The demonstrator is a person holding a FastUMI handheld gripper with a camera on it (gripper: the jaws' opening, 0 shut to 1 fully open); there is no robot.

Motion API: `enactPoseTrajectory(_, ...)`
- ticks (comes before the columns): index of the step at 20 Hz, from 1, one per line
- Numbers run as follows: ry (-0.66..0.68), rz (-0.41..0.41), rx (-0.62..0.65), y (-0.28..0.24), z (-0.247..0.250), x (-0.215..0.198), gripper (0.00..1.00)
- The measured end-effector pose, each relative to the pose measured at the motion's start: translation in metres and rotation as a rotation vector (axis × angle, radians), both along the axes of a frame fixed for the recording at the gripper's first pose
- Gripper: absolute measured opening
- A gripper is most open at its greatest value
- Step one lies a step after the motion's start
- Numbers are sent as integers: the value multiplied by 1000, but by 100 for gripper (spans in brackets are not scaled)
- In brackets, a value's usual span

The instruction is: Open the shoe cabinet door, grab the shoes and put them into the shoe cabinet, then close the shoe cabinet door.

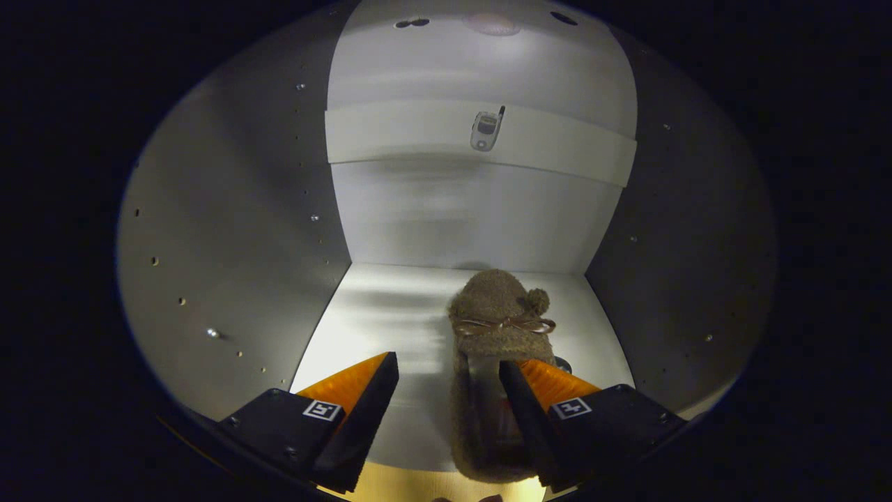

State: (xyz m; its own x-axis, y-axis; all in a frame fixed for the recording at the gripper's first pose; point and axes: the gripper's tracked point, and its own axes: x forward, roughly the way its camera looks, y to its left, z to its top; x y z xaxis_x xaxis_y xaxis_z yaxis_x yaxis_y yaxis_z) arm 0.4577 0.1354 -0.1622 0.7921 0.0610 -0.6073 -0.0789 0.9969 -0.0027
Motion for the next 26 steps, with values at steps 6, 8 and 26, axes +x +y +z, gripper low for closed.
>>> enactPoseTrajectory(6,-95,42,23,-1,39,-46,99)
enactPoseTrajectory(8,-164,53,26,-1,60,-67,99)
enactPoseTrajectory(26,-591,-5,125,-33,156,-309,98)
